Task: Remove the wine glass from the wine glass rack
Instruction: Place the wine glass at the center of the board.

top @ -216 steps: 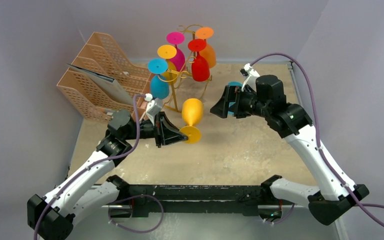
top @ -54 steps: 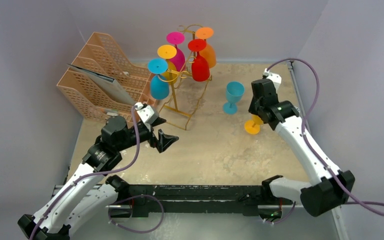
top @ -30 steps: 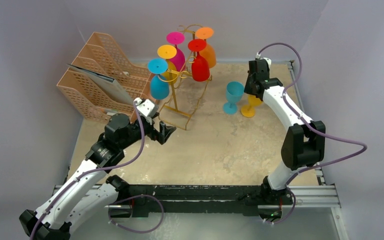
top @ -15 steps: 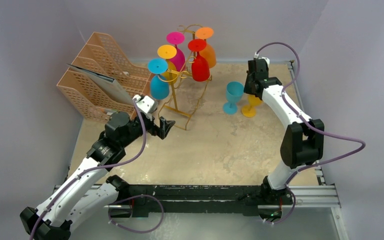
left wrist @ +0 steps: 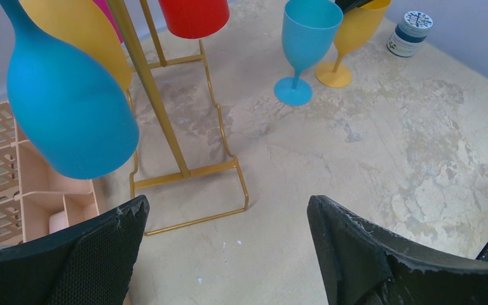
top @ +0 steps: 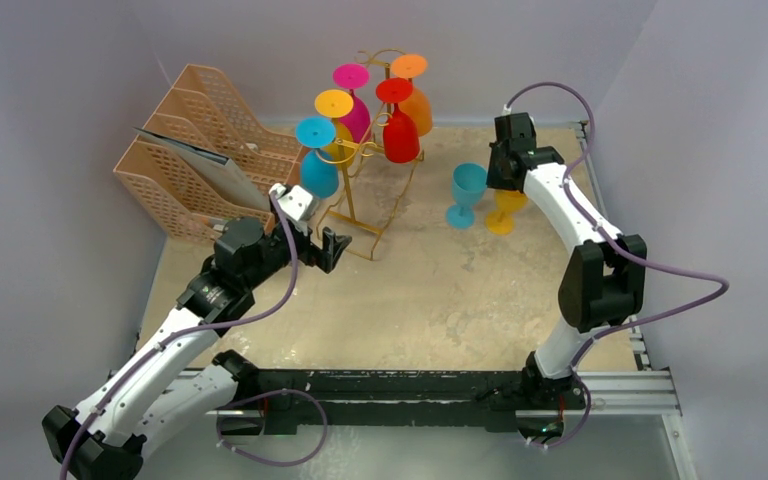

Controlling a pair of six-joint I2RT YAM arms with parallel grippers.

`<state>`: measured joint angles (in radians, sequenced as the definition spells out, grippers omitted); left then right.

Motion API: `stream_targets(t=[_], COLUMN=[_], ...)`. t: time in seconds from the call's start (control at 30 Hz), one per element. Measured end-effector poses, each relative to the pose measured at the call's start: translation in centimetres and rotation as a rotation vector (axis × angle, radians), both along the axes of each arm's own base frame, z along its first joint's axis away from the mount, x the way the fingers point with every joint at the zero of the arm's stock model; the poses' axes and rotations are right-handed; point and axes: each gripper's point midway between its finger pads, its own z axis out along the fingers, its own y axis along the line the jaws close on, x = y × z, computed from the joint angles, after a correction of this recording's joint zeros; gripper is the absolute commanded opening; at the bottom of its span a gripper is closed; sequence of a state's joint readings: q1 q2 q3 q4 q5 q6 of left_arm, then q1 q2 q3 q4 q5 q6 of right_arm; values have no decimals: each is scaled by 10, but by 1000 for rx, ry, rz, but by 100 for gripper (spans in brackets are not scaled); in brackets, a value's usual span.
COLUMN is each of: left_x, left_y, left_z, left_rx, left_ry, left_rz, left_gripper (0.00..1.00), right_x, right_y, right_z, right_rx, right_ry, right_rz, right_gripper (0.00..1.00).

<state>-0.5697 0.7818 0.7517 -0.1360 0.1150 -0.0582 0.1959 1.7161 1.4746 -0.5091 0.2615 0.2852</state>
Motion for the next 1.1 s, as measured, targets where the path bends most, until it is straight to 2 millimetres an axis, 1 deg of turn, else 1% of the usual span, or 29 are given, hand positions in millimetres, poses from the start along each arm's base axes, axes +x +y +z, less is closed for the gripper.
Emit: stream_targets(t=[0.3, 0.53, 0.63, 0.73, 0.83, 0.93, 1.0, 1.03, 1.07, 1.1], left_x=[2, 2, 2, 2, 2, 3, 3, 3, 3, 3], left_y=[1, 2, 2, 2, 2, 3, 3, 4, 4, 5], left_z=[2, 2, 2, 3, 3, 5, 5, 5, 5, 5], left_rx=[2, 3, 2, 1, -4, -9, -14, -17, -19, -21], left_ry=[1, 1, 0, 0, 2, 2, 5, 9, 11, 15], left_rz=[12, 15, 15, 15, 18, 27, 33, 37, 42, 46], left_gripper=[94, 94, 94, 94, 94, 94, 94, 94, 94, 94], right_x=[2, -1, -1, 1, 2, 3, 7, 10, 13, 16], right_y=[1, 4, 7, 11, 18, 26, 35, 41, 47, 56], right_z=[13, 18, 23, 31, 40, 55, 72, 82, 90, 101], right_rx=[-2, 11, 23, 40, 71, 115, 163, 198, 233, 282], right_ry=[-8, 4, 5, -9, -21, -51, -87, -109, -129, -155], right_rz=[11, 33, 48, 62, 81, 107, 125, 135, 144, 157], right_gripper=[19, 19, 20, 25, 32, 38, 45, 51, 59, 65])
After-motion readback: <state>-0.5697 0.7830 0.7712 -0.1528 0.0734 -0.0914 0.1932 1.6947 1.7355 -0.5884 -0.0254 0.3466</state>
